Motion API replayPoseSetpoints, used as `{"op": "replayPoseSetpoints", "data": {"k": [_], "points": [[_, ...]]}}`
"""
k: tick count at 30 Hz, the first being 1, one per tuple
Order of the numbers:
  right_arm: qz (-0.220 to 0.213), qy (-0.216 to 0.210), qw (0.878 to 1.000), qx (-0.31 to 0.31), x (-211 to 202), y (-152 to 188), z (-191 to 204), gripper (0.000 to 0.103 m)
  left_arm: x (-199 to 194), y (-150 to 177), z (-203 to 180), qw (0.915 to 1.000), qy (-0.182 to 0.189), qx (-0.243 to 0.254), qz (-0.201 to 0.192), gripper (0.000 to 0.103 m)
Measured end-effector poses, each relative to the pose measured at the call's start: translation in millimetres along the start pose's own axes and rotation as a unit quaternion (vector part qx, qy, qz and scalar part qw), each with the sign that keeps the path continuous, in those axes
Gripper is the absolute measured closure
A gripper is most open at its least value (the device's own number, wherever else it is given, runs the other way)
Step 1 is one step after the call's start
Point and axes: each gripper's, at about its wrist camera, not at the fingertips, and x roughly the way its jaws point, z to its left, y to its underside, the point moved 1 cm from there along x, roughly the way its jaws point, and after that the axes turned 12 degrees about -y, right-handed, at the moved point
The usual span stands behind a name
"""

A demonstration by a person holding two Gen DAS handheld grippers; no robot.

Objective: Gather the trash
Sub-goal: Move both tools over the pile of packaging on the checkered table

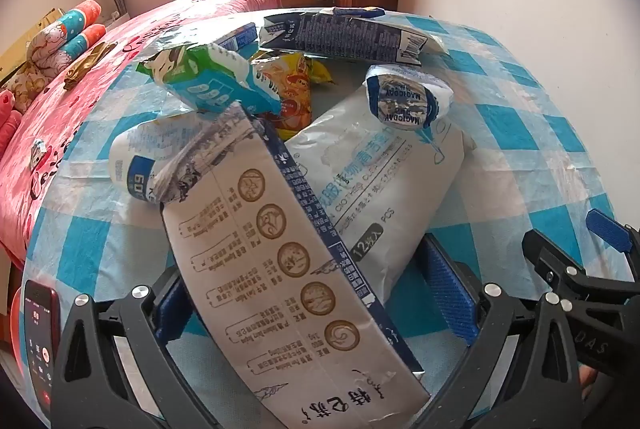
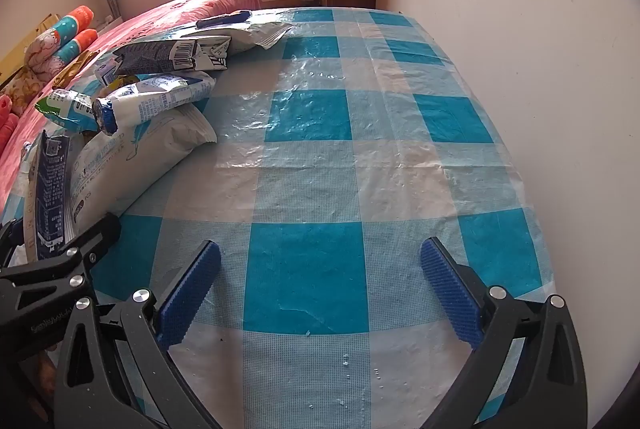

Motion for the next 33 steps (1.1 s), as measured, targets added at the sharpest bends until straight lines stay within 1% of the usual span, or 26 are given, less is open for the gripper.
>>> {"op": "replayPoseSetpoints", "data": {"k": [3,5,7,11,13,15,18,23,25,29,33], "points": [[-0.001,0.001,1.000,0.001,-1,1,0,0.004,0,0,1,1.0000,0.002,0.002,0.002,0.004],[-0.002,0.002,1.000,0.001,-3,3,0,0.004,2,-1,2,0.9999,0.000,0.000,0.013,0.004],[-0.002,0.002,1.000,-0.001,-6,6,0,0.004,0,7,10,0.9999,0.003,-0.011,0.009,0.004],[-0.003,0.004,1.000,0.001,-14,16,-4,0.004,2,6,30,0.9994,0.018,-0.031,0.002,0.004],[-0.004,0.007,1.000,0.002,-13,21,1,0.004,-1,8,41,0.9991,0.020,-0.036,-0.008,0.004],[-0.005,0.007,1.000,0.008,-20,24,-2,0.004,-7,6,53,0.9985,0.019,-0.046,-0.021,0.004],[-0.016,0.001,1.000,0.014,-31,31,-2,0.004,-24,9,64,0.9971,0.016,-0.061,-0.044,0.004],[-0.054,-0.016,0.998,0.014,-59,33,4,0.004,-60,15,75,0.9935,0.006,-0.073,-0.087,0.004],[-0.070,-0.016,0.997,0.010,-71,30,8,0.004,-77,20,80,0.9917,0.004,-0.077,-0.103,0.004],[-0.110,-0.030,0.993,0.006,-99,26,15,0.004,-99,23,94,0.9883,0.002,-0.086,-0.126,0.004],[-0.136,-0.039,0.990,0.001,-123,29,24,0.004,-116,31,106,0.9854,-0.009,-0.088,-0.145,0.004]]}}
